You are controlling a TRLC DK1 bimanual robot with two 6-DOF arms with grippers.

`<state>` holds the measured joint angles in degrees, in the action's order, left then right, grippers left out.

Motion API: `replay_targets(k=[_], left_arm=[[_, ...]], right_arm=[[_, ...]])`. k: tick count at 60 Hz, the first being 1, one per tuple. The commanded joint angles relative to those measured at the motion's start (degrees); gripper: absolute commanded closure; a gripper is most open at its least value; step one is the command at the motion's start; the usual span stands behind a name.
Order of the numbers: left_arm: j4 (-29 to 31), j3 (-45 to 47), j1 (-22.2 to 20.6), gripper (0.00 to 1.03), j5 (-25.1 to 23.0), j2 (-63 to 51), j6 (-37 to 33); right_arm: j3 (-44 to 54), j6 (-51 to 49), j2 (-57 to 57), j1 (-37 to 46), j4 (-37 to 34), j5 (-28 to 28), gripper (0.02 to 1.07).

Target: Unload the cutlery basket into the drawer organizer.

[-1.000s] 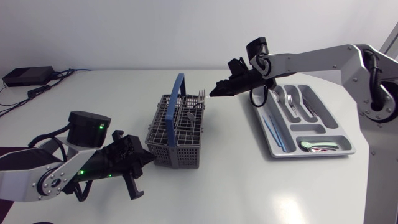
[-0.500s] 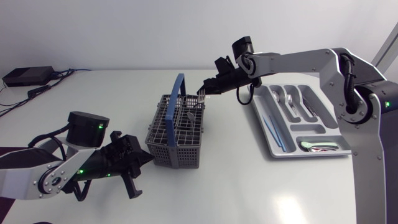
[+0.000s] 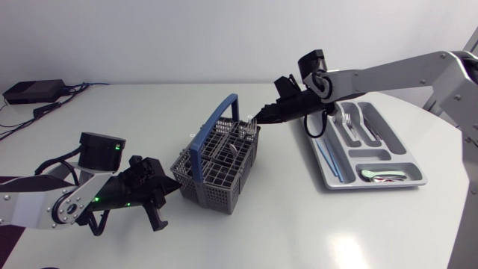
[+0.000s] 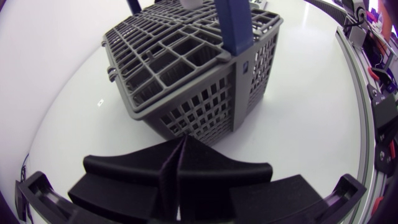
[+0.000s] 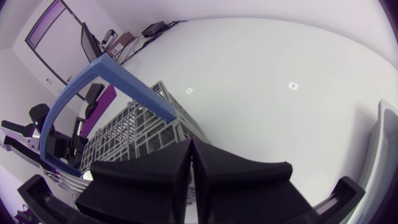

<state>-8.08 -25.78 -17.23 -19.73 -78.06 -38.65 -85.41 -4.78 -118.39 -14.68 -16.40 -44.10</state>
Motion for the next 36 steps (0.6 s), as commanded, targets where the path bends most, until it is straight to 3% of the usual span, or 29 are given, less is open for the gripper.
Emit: replay_targets(k=[1,28,36], left_arm=[[-1.9,-2.4,0.9,0.86,-0.6,-2.4,-0.7],[-3.9,-11.9,3.9,0.86,-2.0,-11.2,-0.1],[-3.9,-13.5,5.9,0.86,-2.8,-12.6,-0.2]], right_arm=[[7.5,-2.0,2.0,-1.5,-2.8,-1.8,0.97],[25.4,-3.7,16.2,-1.0,-3.2,-2.0,0.98],[27.7,-3.6,20.0,-0.3,-1.8,1.0,0.98]])
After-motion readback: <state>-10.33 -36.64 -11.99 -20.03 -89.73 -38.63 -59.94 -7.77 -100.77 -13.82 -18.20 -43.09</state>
